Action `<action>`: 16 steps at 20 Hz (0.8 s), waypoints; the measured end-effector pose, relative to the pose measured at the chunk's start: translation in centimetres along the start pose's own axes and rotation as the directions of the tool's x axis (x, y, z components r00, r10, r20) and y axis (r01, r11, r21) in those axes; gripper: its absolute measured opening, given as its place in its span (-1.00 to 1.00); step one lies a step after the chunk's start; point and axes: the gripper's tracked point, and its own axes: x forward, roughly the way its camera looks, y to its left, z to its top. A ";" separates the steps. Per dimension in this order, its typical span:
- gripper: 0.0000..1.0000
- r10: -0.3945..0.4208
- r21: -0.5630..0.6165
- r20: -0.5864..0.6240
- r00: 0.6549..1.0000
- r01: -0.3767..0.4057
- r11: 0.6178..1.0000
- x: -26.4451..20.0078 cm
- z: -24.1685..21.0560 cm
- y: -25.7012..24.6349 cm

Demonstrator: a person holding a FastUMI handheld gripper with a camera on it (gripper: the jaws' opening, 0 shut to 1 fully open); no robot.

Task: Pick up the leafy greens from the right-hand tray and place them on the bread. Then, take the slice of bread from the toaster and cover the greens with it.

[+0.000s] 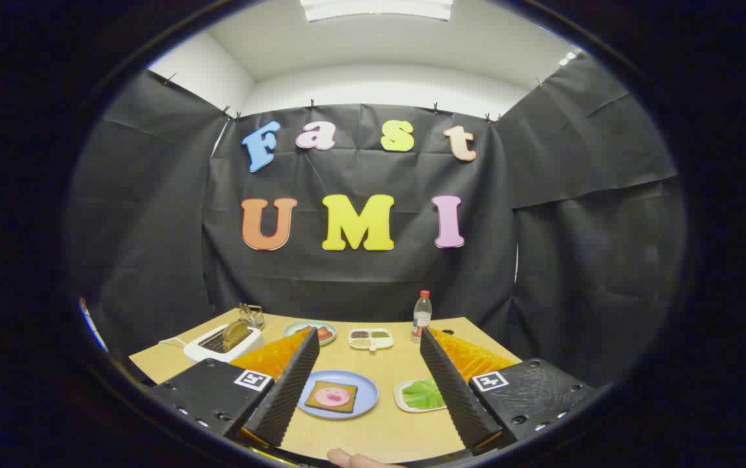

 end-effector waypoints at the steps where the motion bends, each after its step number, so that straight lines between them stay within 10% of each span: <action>1: 0.91 0.001 0.004 0.001 1.000 -0.001 1.000 0.0 0.0 -0.1; 16: 0.91 0.026 0.001 0.001 1.000 -0.026 1.000 0.6 -0.6 0.2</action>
